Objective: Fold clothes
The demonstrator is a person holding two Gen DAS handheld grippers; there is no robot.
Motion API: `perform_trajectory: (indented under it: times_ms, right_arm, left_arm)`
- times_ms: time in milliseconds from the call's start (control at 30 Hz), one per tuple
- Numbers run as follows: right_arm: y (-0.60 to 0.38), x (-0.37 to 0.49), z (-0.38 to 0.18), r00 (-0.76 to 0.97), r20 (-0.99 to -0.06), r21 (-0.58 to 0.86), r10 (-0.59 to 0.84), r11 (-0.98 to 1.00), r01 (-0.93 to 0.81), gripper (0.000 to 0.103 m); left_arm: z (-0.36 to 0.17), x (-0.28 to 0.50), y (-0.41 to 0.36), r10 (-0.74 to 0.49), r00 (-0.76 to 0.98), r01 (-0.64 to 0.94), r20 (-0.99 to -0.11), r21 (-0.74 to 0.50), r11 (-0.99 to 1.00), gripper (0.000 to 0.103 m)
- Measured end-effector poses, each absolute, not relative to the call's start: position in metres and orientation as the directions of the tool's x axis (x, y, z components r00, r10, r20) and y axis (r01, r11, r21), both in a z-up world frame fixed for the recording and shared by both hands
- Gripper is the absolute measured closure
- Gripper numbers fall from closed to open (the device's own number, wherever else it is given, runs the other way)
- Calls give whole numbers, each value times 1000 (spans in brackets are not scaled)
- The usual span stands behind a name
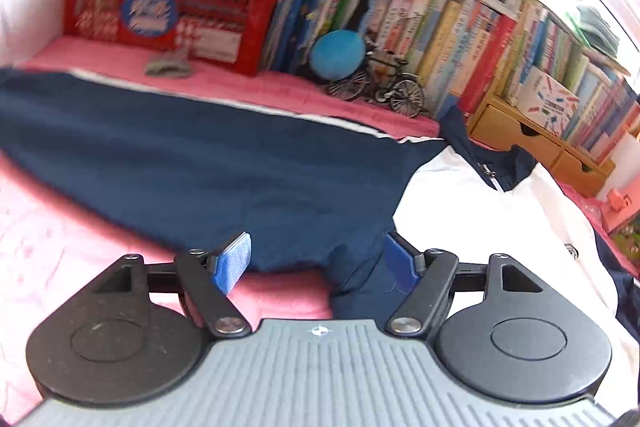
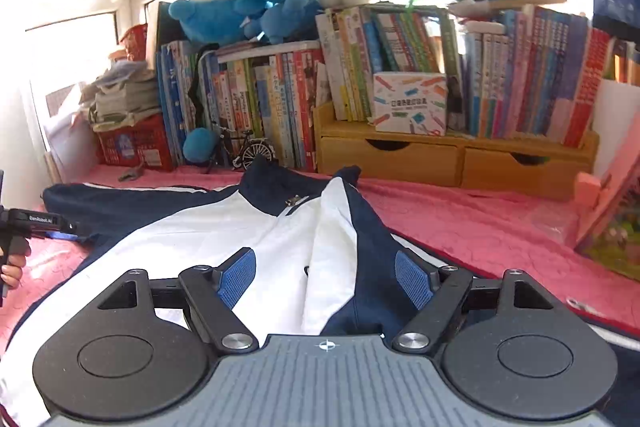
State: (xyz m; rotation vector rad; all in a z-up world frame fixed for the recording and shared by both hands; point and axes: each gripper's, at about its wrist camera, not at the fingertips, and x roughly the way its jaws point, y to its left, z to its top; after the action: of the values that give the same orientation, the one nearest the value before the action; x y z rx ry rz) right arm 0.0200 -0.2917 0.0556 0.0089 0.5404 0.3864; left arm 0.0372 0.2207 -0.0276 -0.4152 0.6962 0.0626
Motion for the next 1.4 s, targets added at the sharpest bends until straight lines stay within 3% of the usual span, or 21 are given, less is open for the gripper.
perform_trajectory:
  times_ms: [133,233,333,400,500,567,600,633,700,733,833,933,1000,1067,1133,1200,1267,1300,1333,1400]
  right_arm:
    - [-342,-29,59,794,-547,201,266,962,-184,21]
    - [-390,-53,40,775,-556,446,299,895,-25,13]
    - [-426,-54,-2,781,-528,665,334,735,134,13]
    - [-436,-47,-26,801,-508,727,317,657,200,12]
    - [-440,-26,-50,819,-502,746,276,617,249,12]
    - [-432,-6,-51,819,-531,697,219,663,274,13]
    - [-429,3,-52,818,-543,670,189,685,287,24]
    - [-425,13,-53,817,-555,642,158,706,299,51]
    - [-426,32,-51,799,-593,589,101,730,346,80]
    - [-426,42,-49,788,-611,562,72,740,369,86]
    - [-432,61,-27,814,-575,429,-78,819,382,90]
    - [-426,74,-5,824,-526,231,-212,896,378,91]
    - [-423,79,-4,797,-556,149,-236,915,375,89]
    - [-421,79,-8,766,-593,93,-247,925,369,82]
    - [-422,69,-14,756,-618,117,-213,927,357,52]
    - [-427,52,-17,779,-625,295,-57,906,303,43]
    - [-426,41,-23,792,-596,486,135,845,222,37]
    - [-426,35,-26,792,-566,576,229,797,181,30]
    - [-422,32,-28,788,-547,614,283,775,148,25]
    - [-405,32,-32,773,-538,626,336,773,100,22]
  left_arm:
    - [-38,36,246,-57,770,-316,-635,-458,831,29]
    - [-42,39,253,-32,793,-350,-608,-498,793,24]
    - [-46,44,254,6,815,-374,-579,-518,769,17]
    - [-49,48,255,26,831,-378,-556,-530,759,11]
    - [-50,55,253,83,835,-406,-544,-507,761,10]
    - [-52,60,249,146,828,-443,-541,-472,762,22]
    - [-53,64,249,205,805,-487,-557,-423,764,50]
    - [-54,69,248,266,776,-532,-572,-369,762,82]
    - [-57,77,258,333,746,-582,-576,-322,747,103]
    - [-57,81,267,360,738,-601,-571,-313,736,103]
    - [-45,91,296,489,698,-676,-524,-255,691,103]
    - [-31,93,328,421,718,-654,-555,-330,681,102]
    - [-29,86,334,301,748,-593,-592,-390,705,97]
    - [-33,71,322,204,765,-518,-611,-396,758,78]
    - [-40,51,303,115,774,-442,-622,-402,801,53]
    - [-48,32,288,15,788,-381,-616,-467,798,46]
    - [-55,23,280,-63,790,-353,-609,-536,767,32]
    - [-57,22,274,-72,801,-340,-594,-551,762,23]
    - [-58,21,269,-77,813,-327,-577,-563,759,12]
    - [-60,30,261,-59,829,-321,-556,-560,763,0]
